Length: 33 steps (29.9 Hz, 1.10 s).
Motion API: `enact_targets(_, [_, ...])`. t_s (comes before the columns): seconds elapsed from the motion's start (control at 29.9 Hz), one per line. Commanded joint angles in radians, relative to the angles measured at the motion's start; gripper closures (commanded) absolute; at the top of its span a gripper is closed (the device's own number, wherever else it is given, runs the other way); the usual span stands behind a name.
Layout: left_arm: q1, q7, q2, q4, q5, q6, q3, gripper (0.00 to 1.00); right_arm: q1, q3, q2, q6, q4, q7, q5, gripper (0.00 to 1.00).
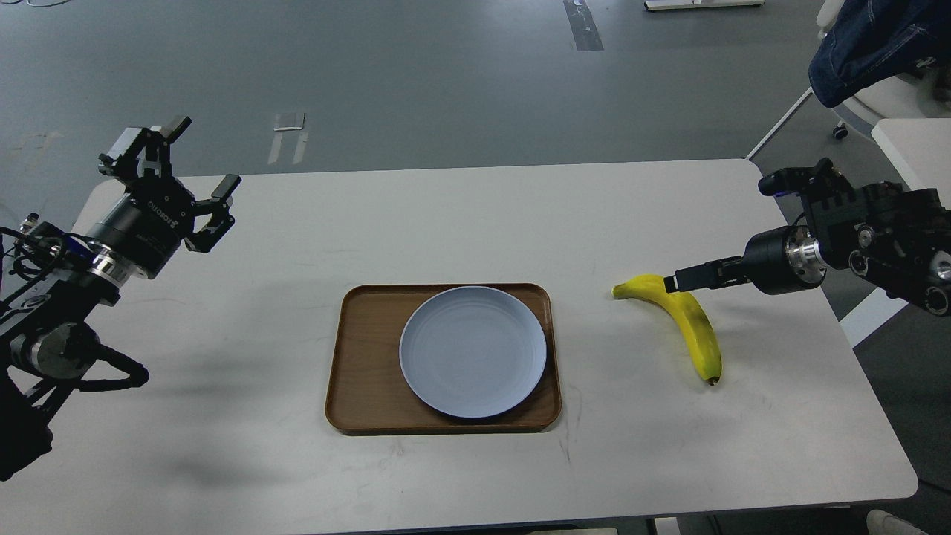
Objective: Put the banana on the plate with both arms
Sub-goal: 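Reach the right gripper to the yellow banana and grasp its middle, then lift the banana with the right gripper and carry it over the plate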
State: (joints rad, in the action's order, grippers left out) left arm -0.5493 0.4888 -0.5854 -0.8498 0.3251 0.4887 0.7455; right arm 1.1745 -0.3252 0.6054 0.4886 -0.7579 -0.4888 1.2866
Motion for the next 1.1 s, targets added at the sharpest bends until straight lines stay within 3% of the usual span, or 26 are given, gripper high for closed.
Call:
enact_targets(0.0, [0.0,0.0,-0.002,0.0,0.0,0.0,0.0,0.02,-0.013,-0.02,-0.003,0.0,0.012,0.0,0.01,0.0])
enact_targets(0.23, [-0.006,0.0,-0.002,-0.002,0.0,0.0,0.005,0.02,-0.041,-0.034,-0.027,-0.012,0.015,0.0,0.01,0.01])
enact_targets(0.37, [-0.006,0.0,-0.002,-0.003,0.008,0.0,0.003,0.02,-0.05,-0.034,-0.03,-0.012,0.015,0.0,0.008,0.1])
enact_targets(0.47, [-0.006,0.0,-0.002,-0.003,0.011,0.0,0.003,0.02,-0.05,-0.034,-0.032,-0.012,0.012,0.0,0.008,0.32])
enact_targets(0.5, [-0.006,0.0,-0.002,-0.002,0.011,0.0,0.003,0.02,-0.05,-0.032,-0.032,-0.012,0.012,0.0,0.008,0.48])
enact_targets(0.6, [-0.006,0.0,-0.002,-0.003,0.011,0.0,0.003,0.02,-0.05,-0.034,-0.032,-0.01,0.012,0.0,0.008,0.78])
enact_targets(0.9, [-0.008,0.0,-0.005,-0.003,0.011,0.0,0.005,0.02,-0.027,-0.035,-0.019,-0.01,0.002,0.0,0.008,0.89])
enact_targets(1.07, [-0.008,0.0,-0.013,-0.008,0.011,0.0,0.005,0.02,0.054,-0.034,-0.019,-0.01,-0.059,0.0,0.007,0.88])
